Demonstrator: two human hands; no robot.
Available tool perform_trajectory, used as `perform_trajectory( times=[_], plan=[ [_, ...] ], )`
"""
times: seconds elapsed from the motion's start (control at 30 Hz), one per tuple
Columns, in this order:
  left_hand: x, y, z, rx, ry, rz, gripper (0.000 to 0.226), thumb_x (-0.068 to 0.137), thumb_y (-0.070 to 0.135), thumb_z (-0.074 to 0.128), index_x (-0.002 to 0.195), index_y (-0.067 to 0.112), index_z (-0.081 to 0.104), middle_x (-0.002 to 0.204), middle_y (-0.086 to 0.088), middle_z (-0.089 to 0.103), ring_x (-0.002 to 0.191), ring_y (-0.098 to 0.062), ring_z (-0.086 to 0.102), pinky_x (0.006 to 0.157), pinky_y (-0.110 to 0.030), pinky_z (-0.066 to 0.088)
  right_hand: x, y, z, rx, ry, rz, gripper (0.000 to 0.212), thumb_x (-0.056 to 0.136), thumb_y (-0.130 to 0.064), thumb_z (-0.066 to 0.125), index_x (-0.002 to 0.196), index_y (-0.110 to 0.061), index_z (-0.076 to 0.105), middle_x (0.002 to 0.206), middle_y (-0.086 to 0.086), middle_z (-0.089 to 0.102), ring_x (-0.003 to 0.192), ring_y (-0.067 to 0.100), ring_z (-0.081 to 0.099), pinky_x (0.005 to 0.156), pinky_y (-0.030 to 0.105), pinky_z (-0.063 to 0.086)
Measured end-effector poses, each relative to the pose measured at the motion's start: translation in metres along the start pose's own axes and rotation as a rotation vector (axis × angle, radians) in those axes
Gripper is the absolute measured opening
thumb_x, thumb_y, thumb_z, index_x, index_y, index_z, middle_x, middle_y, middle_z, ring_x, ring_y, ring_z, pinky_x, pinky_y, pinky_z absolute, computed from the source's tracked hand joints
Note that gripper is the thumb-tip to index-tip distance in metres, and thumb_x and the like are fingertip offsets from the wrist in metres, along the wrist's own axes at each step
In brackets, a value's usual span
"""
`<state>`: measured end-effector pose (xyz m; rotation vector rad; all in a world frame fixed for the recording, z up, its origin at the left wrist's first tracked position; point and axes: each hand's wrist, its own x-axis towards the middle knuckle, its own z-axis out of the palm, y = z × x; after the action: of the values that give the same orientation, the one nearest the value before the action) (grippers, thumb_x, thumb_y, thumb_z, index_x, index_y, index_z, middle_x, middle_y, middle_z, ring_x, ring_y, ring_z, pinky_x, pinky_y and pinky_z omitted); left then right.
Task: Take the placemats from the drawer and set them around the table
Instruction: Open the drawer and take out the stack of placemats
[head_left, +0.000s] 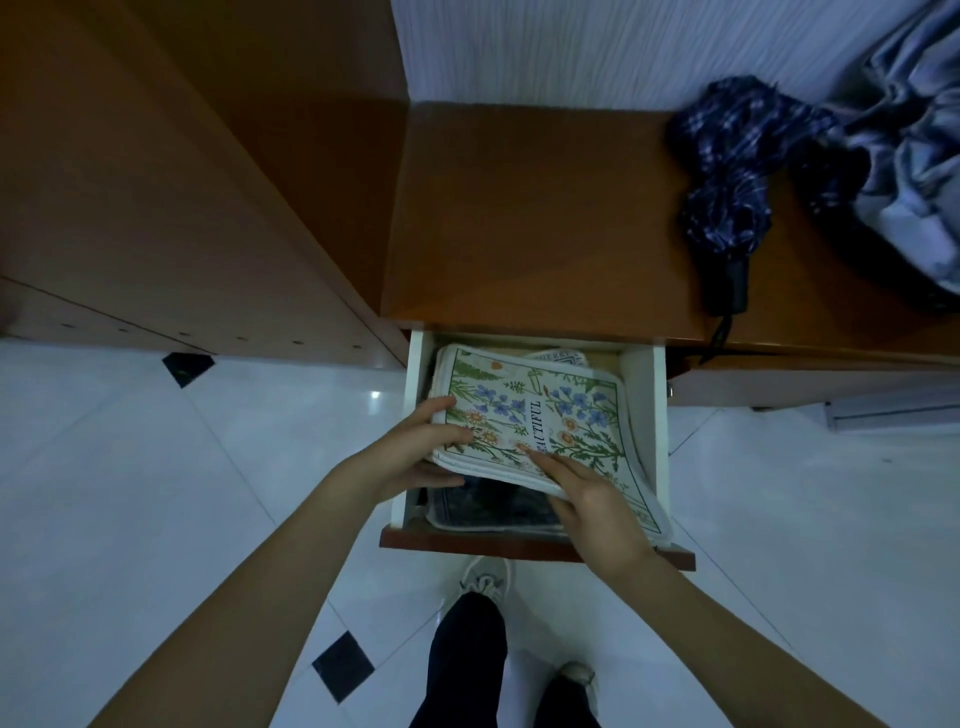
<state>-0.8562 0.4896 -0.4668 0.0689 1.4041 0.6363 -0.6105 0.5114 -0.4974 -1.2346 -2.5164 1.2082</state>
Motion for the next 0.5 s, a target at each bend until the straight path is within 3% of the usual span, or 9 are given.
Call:
perform_trajectory(
  times=[0.1, 0.2, 0.3, 0.43, 0.5],
  plan=[
    [0.004, 0.002, 0.005, -0.092, 0.01, -0.012, 0.055, 0.089, -0.003, 0.059, 0.135, 0.024, 0.046, 0.133, -0.01, 0.051, 0.104, -0.028, 0.064, 0.072, -0.035, 0.06, -0.001, -0.001, -0.001, 0.011, -0.057, 0.049, 0.052, 0.093, -0.015, 0.061, 0.142, -0.026, 0.045, 0.138, 0.004, 0.053, 0.123, 0.02, 0.051, 0.104, 0.02, 0.034],
    [0.006, -0.003, 0.002, -0.059, 0.054, -0.013, 0.057, 0.086, -0.008, 0.058, 0.132, 0.025, 0.05, 0.132, -0.011, 0.054, 0.104, -0.028, 0.065, 0.072, -0.034, 0.059, 0.0, -0.001, -0.012, 0.221, -0.249, 0.174, 0.05, 0.093, -0.039, 0.059, 0.141, -0.029, 0.048, 0.137, -0.01, 0.05, 0.123, 0.004, 0.046, 0.103, 0.009, 0.029],
    [0.003, -0.009, -0.005, -0.088, 0.081, 0.025, 0.061, 0.085, -0.01, 0.057, 0.131, 0.029, 0.051, 0.127, -0.009, 0.058, 0.102, -0.027, 0.065, 0.067, -0.031, 0.059, -0.005, 0.003, -0.028, 0.48, -0.209, 0.342, 0.034, 0.096, -0.035, 0.053, 0.129, -0.026, 0.059, 0.123, -0.018, 0.054, 0.11, -0.011, 0.048, 0.094, 0.0, 0.031],
    [-0.003, -0.011, -0.013, -0.138, 0.059, 0.068, 0.065, 0.084, -0.012, 0.056, 0.135, 0.029, 0.051, 0.128, -0.011, 0.058, 0.102, -0.031, 0.066, 0.066, -0.032, 0.059, -0.011, 0.023, -0.033, 0.358, -0.08, 0.601, 0.028, 0.098, -0.021, 0.052, 0.123, -0.01, 0.062, 0.115, 0.003, 0.06, 0.101, 0.013, 0.055, 0.085, 0.014, 0.04],
    [-0.006, -0.013, -0.015, -0.184, 0.04, 0.079, 0.065, 0.084, -0.012, 0.055, 0.135, 0.028, 0.051, 0.127, -0.01, 0.059, 0.103, -0.033, 0.066, 0.068, -0.034, 0.06, -0.013, 0.03, -0.03, 0.354, -0.026, 0.701, 0.026, 0.098, -0.019, 0.053, 0.118, -0.007, 0.063, 0.108, 0.009, 0.064, 0.092, 0.02, 0.058, 0.071, 0.015, 0.044]
  ],
)
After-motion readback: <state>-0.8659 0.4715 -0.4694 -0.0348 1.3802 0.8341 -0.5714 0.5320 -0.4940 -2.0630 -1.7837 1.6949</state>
